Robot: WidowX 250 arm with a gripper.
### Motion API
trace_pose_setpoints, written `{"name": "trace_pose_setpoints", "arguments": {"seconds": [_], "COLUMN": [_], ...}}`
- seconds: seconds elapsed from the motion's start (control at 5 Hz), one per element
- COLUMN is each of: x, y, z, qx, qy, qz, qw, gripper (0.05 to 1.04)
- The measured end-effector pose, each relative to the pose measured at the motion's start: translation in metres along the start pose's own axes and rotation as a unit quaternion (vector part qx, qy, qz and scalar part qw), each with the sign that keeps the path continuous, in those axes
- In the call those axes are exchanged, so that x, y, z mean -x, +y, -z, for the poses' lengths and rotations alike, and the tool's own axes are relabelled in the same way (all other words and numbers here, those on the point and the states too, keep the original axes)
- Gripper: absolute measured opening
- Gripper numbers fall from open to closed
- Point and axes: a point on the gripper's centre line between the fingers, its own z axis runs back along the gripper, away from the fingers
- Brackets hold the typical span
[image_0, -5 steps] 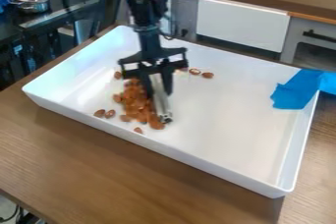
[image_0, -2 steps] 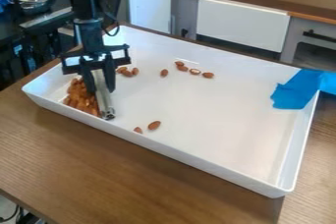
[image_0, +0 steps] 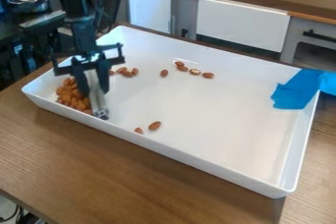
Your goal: Sweep into pile
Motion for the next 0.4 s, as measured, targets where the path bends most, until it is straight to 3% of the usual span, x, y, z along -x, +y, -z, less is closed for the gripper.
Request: {"name": "trace_pose_setpoints", "arguments": {"seconds": [0.2,0.4], "x": [0.025,0.046], "y": [-0.037,-0.068], "z": [-0.019,-0.032], "qx": [0.040,0.065], "qy": [0.016,0.036], "qz": [0.032,0.065], "qw": [0.9986,0.9952], "gripper": [0.362,0.362]}}
